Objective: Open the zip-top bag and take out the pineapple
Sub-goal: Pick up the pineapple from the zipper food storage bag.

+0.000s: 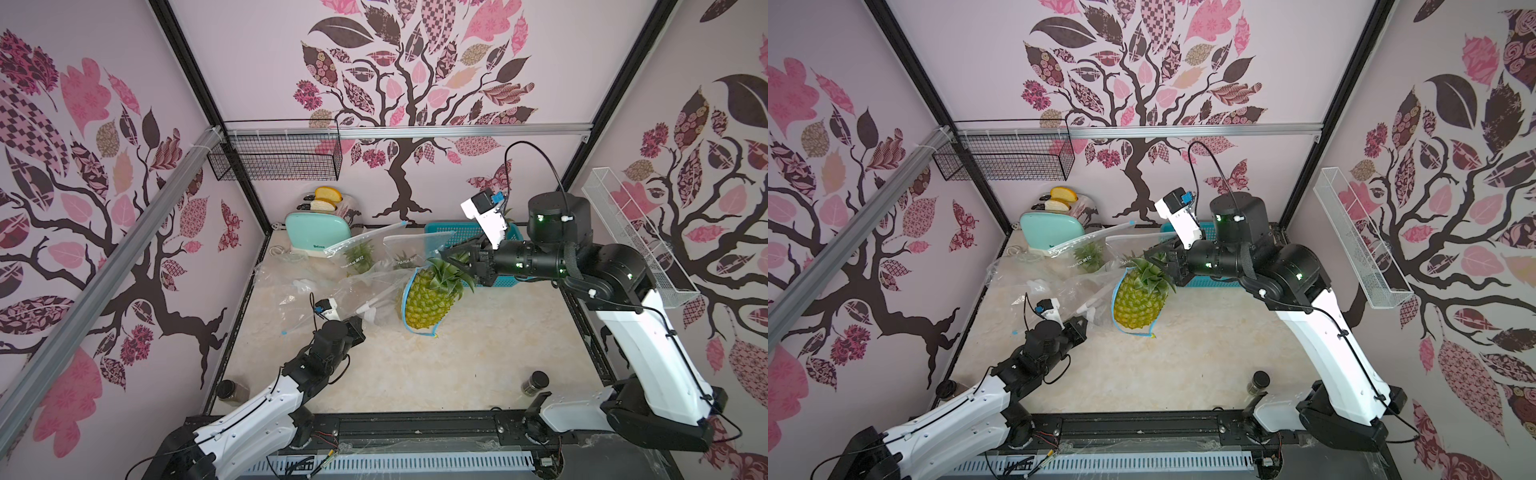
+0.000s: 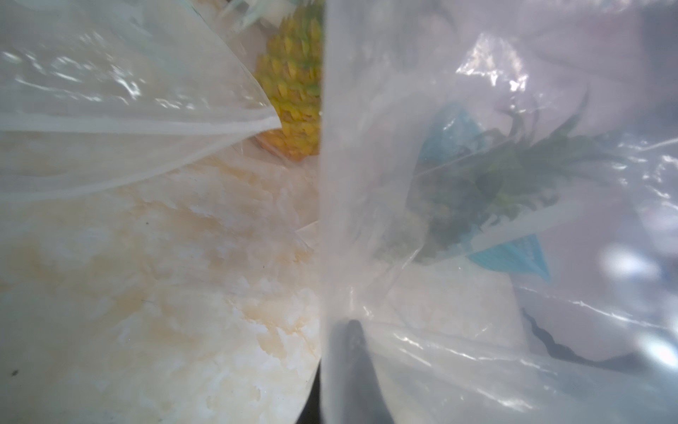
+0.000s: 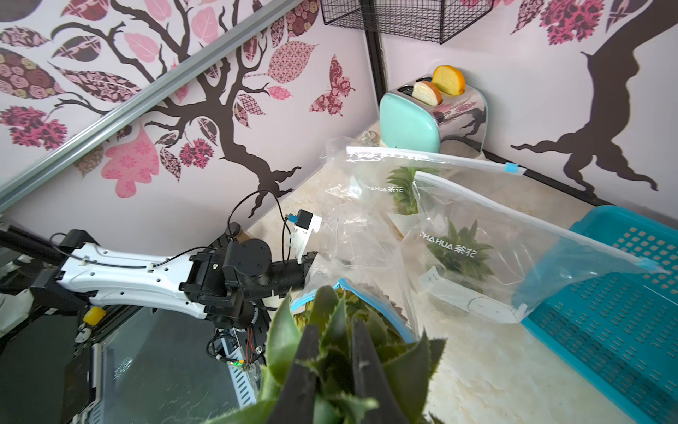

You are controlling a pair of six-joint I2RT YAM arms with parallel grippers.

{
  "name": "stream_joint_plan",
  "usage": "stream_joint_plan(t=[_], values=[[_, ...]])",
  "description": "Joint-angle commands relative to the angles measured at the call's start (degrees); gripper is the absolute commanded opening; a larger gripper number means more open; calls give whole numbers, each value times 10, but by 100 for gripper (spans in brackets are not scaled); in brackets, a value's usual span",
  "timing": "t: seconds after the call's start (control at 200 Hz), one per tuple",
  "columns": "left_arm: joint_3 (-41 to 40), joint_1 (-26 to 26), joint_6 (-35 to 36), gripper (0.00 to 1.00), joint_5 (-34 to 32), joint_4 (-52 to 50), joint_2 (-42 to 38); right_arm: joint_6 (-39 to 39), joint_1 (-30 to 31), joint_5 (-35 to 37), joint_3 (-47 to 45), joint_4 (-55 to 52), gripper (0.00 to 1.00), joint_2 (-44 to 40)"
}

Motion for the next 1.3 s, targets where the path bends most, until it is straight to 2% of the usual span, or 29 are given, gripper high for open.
stream_joint_plan(t=[0.0,0.2,0.4,0.555,0.685,1.12,1.295], values=[[15,10,21,0,-86,-85,-19,10,-1,-47,41,58,0,-26],[38,18,61,0,-133,-76,-35,12,-1,-96,12,59,0,-32],[61,29,103,0,-172,-77,24,22,-1,-140,-7,83,0,-50],[54,83,99,0,-145,-41,62,24,-2,-177,-20,90,0,-51],[62,123,92,0,-114,-19,62,21,-1,-185,-58,91,0,-54],[155,128,175,0,-136,-59,27,6,0,-253,-170,102,0,-69],[198,132,237,0,-148,-68,58,25,7,-308,-209,149,0,-79]])
